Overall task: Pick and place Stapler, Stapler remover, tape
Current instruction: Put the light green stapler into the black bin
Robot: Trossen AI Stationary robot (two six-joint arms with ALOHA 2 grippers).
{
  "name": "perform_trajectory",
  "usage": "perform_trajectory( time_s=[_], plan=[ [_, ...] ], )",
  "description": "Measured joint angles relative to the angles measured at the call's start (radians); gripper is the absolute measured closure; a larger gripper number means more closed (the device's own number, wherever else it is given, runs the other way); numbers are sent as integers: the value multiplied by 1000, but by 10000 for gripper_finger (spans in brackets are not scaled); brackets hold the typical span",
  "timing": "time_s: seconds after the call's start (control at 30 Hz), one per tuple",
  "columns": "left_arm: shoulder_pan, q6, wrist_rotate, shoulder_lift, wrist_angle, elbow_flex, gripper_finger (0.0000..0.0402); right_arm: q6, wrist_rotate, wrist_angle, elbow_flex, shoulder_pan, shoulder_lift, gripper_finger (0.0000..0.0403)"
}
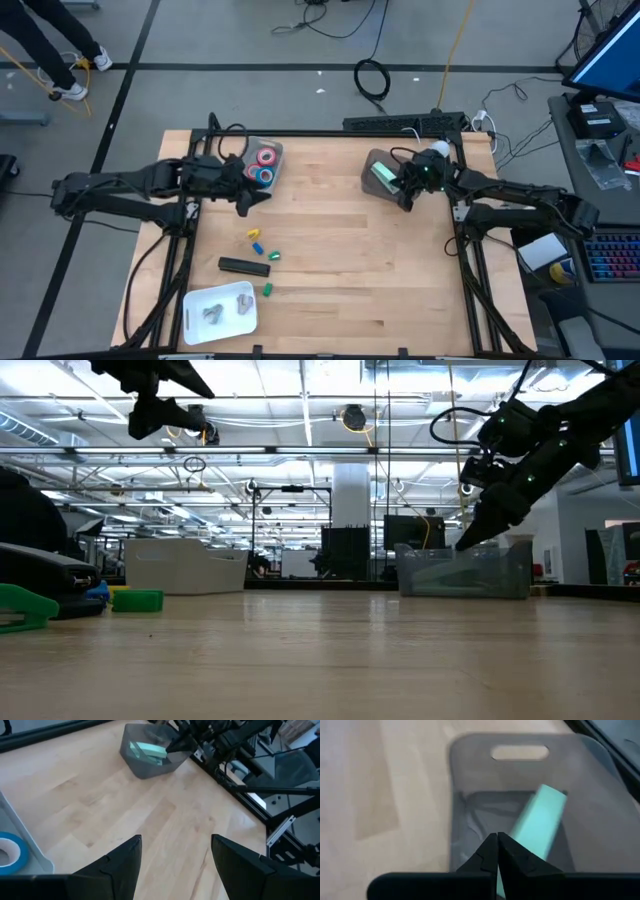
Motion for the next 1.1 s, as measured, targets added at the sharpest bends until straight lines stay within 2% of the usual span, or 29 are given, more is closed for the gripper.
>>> perform_trajectory(
  time_s=[0.1,0.47,1.1],
  plan=[
    [0,1,10,16,7,0,160,17,-36,-1,1,0,0,402],
    [0,8,23,28,14,0,160,34,-32,-50,1,0,44,403],
    [0,5,23,27,43,0,160,27,140,-49,1,0,47,403]
  ],
)
